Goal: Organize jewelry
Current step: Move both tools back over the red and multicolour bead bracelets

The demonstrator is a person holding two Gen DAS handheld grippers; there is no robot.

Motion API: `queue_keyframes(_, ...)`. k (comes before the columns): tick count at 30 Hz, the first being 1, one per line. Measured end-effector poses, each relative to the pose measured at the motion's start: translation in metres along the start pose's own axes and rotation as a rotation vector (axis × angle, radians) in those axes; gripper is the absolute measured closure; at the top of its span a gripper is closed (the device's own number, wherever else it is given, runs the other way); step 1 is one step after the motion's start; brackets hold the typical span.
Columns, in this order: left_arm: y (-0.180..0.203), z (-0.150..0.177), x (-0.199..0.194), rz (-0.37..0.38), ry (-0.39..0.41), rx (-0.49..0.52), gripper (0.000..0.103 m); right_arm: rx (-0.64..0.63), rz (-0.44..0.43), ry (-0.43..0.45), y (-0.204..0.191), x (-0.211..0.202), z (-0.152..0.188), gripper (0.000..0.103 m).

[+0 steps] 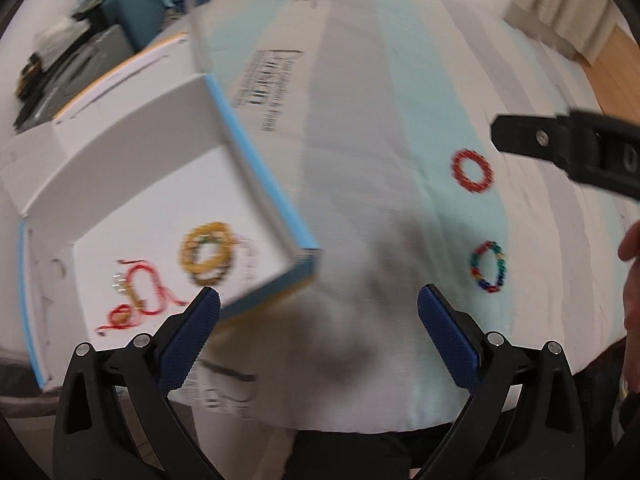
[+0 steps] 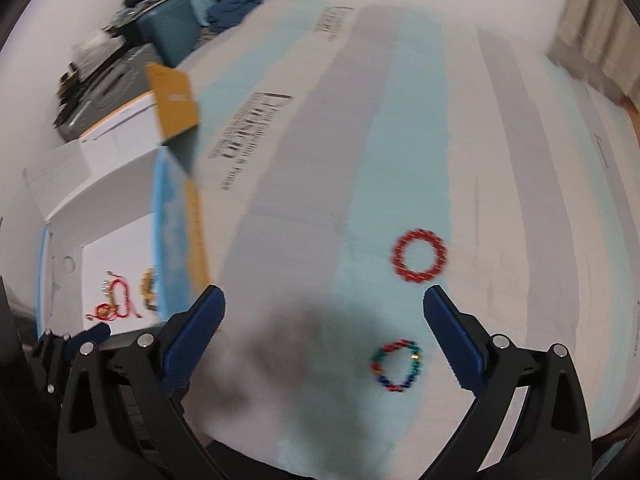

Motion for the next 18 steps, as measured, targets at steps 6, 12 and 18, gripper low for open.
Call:
queue_keyframes(6,0.048,0.000,0.050,0.027,-0.061,0.065,0.006,0.049,0.015,-0.043,0.047,0.039,0.006,0.007)
queue_keyframes(12,0.079,-0.001,0.095,0.037,-0.121,0.107,0.006,0.072,0.026,-0.108,0.079,0.087,0.013,0.008)
queue_keyframes(18,0.101,-0.004,0.124,0.047,-0.149,0.143,0.006,0.087,0.035,-0.152,0.094,0.121,0.015,0.008)
Point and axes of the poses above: each gripper's, at about its wrist camera, not at the fingertips, and x roughly the way its jaws point, y to its right, z to its underside, the point moved 6 cm from there along x, roughly the way its jaws point, and after that the axes turned 14 degrees about z, right-handed, at the moved point
